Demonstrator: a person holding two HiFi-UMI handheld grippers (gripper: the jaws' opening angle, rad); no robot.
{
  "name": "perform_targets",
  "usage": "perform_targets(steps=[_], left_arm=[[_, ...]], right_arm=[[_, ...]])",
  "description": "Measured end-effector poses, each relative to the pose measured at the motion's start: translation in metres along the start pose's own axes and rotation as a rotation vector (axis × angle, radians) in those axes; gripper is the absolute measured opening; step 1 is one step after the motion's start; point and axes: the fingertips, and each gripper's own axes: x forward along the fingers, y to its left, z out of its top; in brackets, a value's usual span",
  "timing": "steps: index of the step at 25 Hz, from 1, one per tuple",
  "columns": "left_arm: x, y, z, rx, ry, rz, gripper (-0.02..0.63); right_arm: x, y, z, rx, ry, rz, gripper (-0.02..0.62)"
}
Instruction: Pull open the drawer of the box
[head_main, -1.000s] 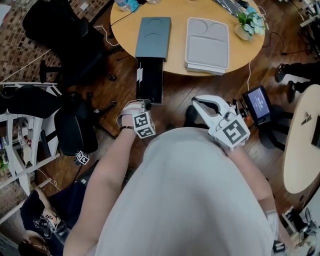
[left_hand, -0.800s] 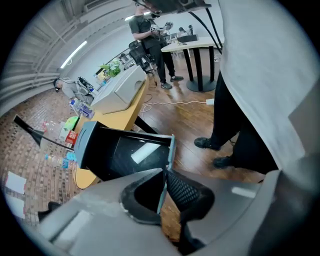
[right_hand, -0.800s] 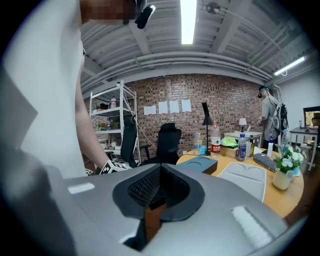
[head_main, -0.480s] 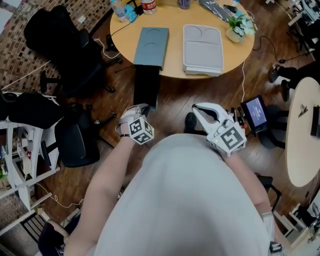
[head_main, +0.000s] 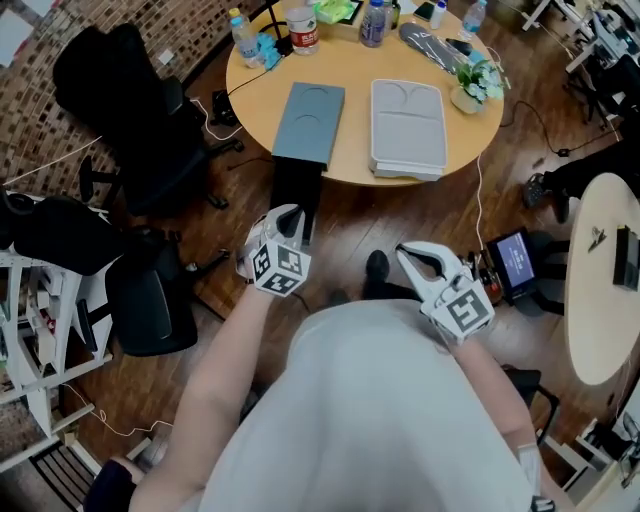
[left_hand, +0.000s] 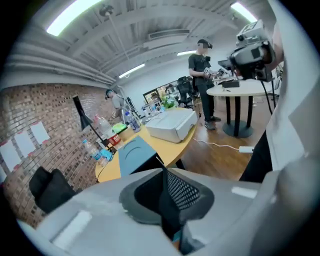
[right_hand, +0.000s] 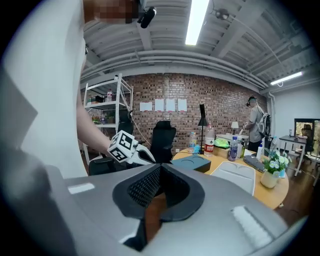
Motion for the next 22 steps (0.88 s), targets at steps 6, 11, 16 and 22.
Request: perform_targets(steps=[6, 11, 16, 22], left_arm=[[-0.062, 0.003, 0.041, -0.130, -0.177, -0.008, 0.006], [-0.096, -0.029, 0.068, -0.244, -0.286, -0.090, 0.005], [-0.125, -0.046, 0.073, -0.324, -0.354, -0.141, 0.005], [-0.148, -0.062, 0.072, -0.412, -0.414, -0.189, 0.005]], right_arm=[[0.013, 0.004, 0.007, -0.026, 0.045, -0.011, 0.005], [0.007, 0.024, 0.016, -0.084, 0.026, 0.042, 0.005], [0.005, 0.048, 0.021, -0.103, 0.023, 0.075, 0.005], [0.001, 0.070, 0.020, -0.074, 0.008, 0.089, 0.005]])
